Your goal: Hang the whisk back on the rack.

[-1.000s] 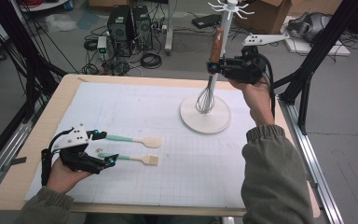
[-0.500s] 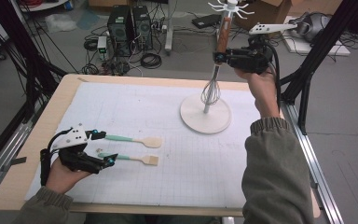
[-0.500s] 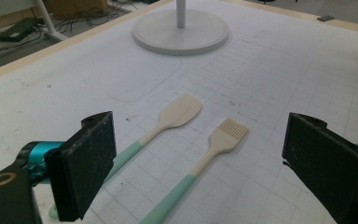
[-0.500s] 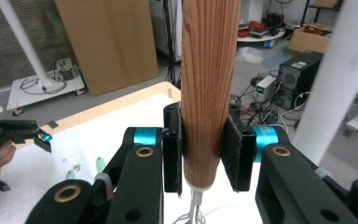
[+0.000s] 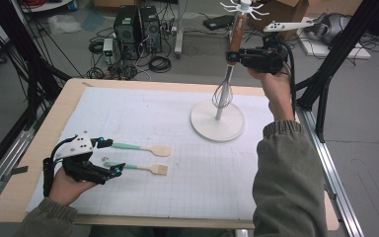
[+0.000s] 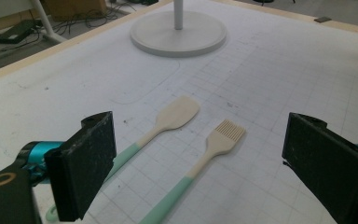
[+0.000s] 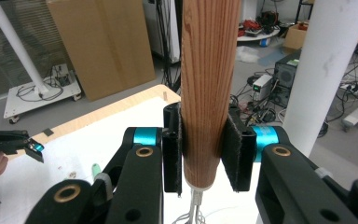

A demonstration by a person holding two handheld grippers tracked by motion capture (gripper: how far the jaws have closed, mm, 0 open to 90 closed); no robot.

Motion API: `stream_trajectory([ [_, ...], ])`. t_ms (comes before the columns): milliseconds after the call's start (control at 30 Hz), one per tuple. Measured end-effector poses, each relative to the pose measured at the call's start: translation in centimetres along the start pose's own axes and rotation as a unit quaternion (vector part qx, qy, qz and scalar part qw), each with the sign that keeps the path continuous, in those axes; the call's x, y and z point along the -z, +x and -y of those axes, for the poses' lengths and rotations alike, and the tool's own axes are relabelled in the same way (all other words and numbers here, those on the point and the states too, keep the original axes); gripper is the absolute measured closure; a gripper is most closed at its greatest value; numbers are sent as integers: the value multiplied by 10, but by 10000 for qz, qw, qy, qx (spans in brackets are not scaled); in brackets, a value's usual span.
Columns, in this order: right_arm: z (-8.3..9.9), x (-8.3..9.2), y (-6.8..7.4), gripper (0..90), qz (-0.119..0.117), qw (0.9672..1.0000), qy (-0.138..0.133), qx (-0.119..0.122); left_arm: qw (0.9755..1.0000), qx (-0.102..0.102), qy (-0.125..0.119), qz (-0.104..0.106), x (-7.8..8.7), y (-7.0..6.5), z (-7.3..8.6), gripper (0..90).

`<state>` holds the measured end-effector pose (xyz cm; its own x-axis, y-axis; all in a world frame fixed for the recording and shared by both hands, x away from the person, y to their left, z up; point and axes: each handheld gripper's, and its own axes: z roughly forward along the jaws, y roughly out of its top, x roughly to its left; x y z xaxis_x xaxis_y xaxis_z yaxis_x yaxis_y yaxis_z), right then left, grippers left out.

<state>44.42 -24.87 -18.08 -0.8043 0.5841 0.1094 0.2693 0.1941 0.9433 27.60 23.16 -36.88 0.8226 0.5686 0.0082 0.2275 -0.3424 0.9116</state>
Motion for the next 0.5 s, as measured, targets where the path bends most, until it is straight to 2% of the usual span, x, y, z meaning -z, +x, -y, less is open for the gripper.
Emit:
stream_trajectory([
  [133,1,-2,-2,715,60,9999,75,-29,10000,-7,3,4,0,0,0,102],
  [500,2,-4,-4,690,303,9995,-10,-130,10000,33,-19,-16,1,0,1,102],
])
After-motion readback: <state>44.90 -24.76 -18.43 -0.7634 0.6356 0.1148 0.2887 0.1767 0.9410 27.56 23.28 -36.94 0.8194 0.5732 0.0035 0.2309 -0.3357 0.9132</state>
